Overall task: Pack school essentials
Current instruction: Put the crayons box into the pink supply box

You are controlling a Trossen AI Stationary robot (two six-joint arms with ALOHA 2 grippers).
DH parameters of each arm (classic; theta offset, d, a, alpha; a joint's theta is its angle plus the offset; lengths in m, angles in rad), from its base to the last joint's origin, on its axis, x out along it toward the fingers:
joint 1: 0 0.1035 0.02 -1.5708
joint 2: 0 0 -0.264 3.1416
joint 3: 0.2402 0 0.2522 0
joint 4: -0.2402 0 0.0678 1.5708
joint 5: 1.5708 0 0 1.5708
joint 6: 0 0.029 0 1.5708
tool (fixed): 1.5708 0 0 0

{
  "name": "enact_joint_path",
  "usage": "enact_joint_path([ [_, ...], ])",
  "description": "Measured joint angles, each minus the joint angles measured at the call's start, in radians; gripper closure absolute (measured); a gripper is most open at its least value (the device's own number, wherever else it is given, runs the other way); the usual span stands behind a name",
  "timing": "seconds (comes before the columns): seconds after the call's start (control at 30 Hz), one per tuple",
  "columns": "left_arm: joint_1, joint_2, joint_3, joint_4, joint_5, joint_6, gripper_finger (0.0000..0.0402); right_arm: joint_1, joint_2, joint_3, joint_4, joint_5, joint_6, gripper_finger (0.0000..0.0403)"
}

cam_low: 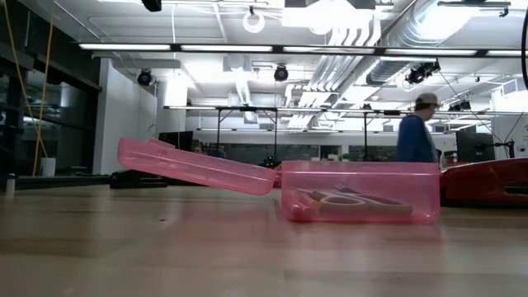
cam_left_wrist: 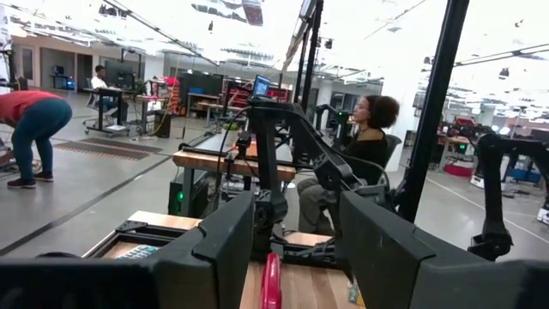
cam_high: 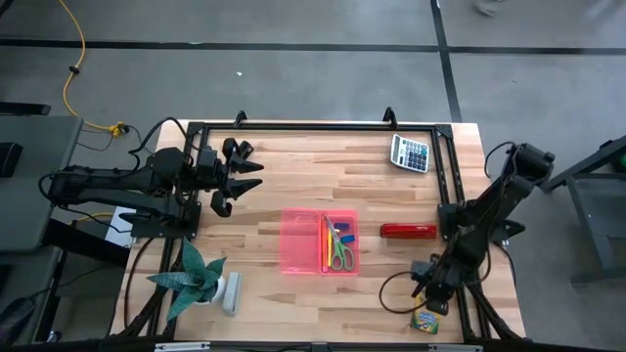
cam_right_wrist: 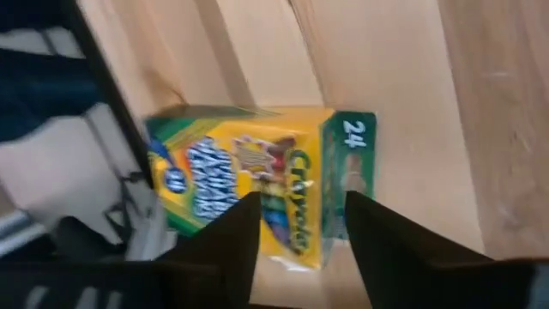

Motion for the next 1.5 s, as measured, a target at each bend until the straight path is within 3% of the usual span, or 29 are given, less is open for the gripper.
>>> enact_joint_path([
  [0.13,0.0,0.0,0.0,0.0,0.0,0.013,0.0238,0.013,0.05,0.0,0.0,0.02,-0.041,0.0221],
  [0.5,0.0,0.0,0.0,0.0,0.0,0.016,0.0238,0.012,0.135,0.003,0.076,0.01,-0.075,0.0228],
  [0.63,0.0,0.0,0.0,0.0,0.0,0.016,0.0238,0.013,0.14,0.003,0.079,0.008,-0.095,0.0269],
  [0.8,0.0,0.0,0.0,-0.001,-0.001,0.016,0.0238,0.014,0.141,0.004,0.084,0.005,-0.124,0.0376],
  [0.9,0.0,0.0,0.0,-0.001,-0.003,0.016,0.0238,0.014,0.137,0.003,0.082,0.005,-0.123,0.039],
  [1.17,0.0,0.0,0.0,-0.001,-0.003,0.016,0.0238,0.01,-0.042,-0.004,-0.059,0.066,-0.128,0.0401],
  [1.33,0.0,0.0,0.0,0.0,-0.003,0.016,0.0238,-0.049,-0.224,-0.004,-0.006,0.242,-0.146,0.0402],
  [1.5,0.0,0.0,0.0,-0.001,-0.008,0.016,0.0238,-0.189,-0.312,-0.003,0.11,0.399,-0.288,0.0403],
])
